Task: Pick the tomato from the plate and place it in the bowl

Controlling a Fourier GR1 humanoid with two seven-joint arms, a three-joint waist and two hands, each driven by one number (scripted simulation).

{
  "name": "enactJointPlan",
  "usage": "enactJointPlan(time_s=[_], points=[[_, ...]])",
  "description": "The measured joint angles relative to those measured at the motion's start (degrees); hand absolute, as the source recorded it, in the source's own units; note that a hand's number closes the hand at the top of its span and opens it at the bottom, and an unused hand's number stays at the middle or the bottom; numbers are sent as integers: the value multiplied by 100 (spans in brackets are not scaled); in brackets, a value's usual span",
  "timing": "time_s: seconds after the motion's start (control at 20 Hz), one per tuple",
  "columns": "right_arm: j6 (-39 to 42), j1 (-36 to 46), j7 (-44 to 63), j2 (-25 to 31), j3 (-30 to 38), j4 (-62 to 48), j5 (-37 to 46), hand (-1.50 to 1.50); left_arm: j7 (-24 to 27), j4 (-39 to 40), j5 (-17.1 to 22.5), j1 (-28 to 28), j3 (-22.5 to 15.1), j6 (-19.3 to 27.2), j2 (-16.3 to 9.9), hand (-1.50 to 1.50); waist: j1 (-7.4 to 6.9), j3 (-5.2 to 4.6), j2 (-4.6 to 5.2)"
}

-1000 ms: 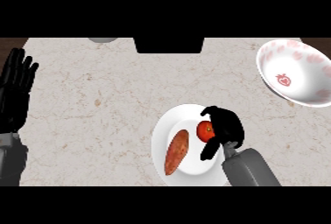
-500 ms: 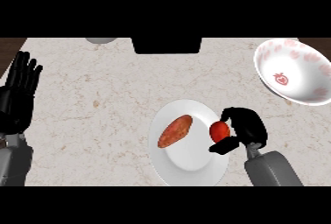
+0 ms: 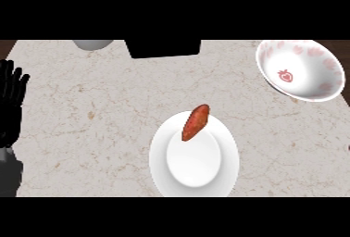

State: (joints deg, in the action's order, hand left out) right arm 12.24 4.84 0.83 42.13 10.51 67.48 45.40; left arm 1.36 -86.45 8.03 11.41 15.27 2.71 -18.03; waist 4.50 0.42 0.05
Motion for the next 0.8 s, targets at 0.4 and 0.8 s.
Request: enactJointPlan(time_s=[0.4, 0.8], points=[[-214, -90, -2188, 1766, 1592, -1740, -723, 150, -36, -48, 96, 74, -31, -144, -36, 0, -232, 10, 23], [151, 335, -4297, 2825, 2513, -3177, -1465, 150, -117, -94, 58, 153, -198, -181, 39, 0, -452, -5, 24]])
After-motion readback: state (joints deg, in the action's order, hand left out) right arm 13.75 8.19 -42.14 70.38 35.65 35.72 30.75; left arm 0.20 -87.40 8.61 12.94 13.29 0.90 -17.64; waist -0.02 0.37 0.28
